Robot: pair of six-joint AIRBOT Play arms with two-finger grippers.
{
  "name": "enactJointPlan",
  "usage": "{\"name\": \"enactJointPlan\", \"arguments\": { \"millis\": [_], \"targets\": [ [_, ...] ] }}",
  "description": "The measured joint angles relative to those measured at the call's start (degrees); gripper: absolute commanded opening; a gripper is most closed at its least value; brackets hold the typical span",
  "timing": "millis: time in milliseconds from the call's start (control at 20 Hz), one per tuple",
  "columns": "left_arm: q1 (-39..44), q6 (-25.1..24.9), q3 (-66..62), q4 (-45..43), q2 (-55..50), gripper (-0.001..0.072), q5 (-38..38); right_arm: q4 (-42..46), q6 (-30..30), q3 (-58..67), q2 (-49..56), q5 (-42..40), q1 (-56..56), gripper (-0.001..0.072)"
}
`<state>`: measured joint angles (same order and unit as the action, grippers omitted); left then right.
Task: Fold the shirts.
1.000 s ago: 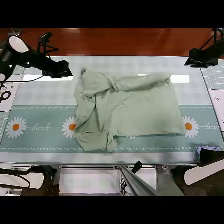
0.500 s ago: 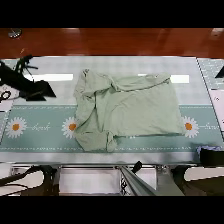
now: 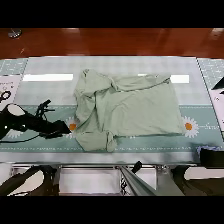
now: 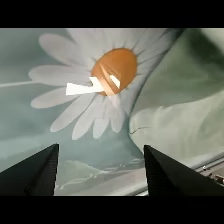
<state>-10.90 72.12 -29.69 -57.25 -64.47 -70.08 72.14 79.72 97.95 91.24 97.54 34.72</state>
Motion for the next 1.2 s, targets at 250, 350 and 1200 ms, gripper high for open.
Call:
{"name": "enactJointPlan", "arguments": {
  "millis": [250, 350, 1200],
  "targets": [
    [5.6, -2.5, 3.8, 7.0, -0.5, 0.0611, 5.8, -0.8, -0.2, -0.7, -0.1, -0.3, -0.4, 0.0498],
    [9.3, -3.0, 4.2, 10.0, -1.9, 0.0599, 7.9, -1.0, -0.2, -0.8, -0.1, -0.1, -0.5, 0.0498],
    [14.3, -4.9, 4.7, 17.8, -9.1, 0.0026, 10.2, -1.7, -6.5, -27.5, -3.8, -3.1, 5.0, 0.0581]
  ]
}}
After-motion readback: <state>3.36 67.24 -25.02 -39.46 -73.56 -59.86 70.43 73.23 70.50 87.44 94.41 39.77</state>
